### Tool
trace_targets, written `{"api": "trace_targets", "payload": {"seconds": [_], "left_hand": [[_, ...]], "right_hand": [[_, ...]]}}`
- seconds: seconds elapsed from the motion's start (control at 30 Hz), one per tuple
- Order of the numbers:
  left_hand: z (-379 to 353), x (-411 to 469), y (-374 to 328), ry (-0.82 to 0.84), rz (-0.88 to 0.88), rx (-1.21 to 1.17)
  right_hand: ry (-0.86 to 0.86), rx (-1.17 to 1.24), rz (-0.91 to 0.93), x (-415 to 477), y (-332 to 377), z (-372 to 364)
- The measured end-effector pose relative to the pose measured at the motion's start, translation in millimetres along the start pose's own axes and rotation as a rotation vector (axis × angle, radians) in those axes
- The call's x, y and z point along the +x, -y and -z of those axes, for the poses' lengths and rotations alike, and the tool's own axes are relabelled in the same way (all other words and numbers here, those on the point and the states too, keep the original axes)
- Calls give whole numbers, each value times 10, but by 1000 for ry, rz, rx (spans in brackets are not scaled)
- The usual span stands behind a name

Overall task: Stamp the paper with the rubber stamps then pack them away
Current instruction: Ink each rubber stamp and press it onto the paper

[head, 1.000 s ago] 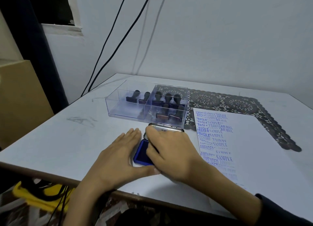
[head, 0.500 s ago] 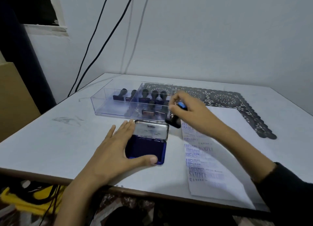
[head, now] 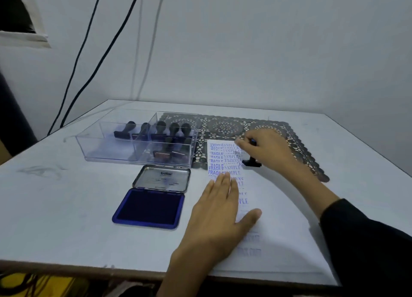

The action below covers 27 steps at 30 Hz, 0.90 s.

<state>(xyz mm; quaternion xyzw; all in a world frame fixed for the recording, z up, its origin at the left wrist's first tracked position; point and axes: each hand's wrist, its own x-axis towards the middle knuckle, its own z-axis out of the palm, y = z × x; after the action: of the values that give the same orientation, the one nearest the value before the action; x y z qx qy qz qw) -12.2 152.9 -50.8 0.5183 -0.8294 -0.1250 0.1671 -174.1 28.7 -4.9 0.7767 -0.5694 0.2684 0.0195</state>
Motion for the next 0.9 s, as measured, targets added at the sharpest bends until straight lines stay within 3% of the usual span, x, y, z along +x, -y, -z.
{"api": "trace_targets", "payload": {"seconds": [0.27, 0.7, 0.8, 0.9], "left_hand": [[-47, 11, 24, 21, 0, 83], [-91, 40, 60, -21, -2, 105], [-83, 42, 63, -51, -9, 56], [1, -49, 72, -156, -61, -1]], "right_hand": [[-8, -95, -13, 34, 59, -122], [-203, -359, 59, -261, 120, -231], [-132, -307, 42, -177, 108, -208], [-40, -84, -105, 16, 86, -102]]}}
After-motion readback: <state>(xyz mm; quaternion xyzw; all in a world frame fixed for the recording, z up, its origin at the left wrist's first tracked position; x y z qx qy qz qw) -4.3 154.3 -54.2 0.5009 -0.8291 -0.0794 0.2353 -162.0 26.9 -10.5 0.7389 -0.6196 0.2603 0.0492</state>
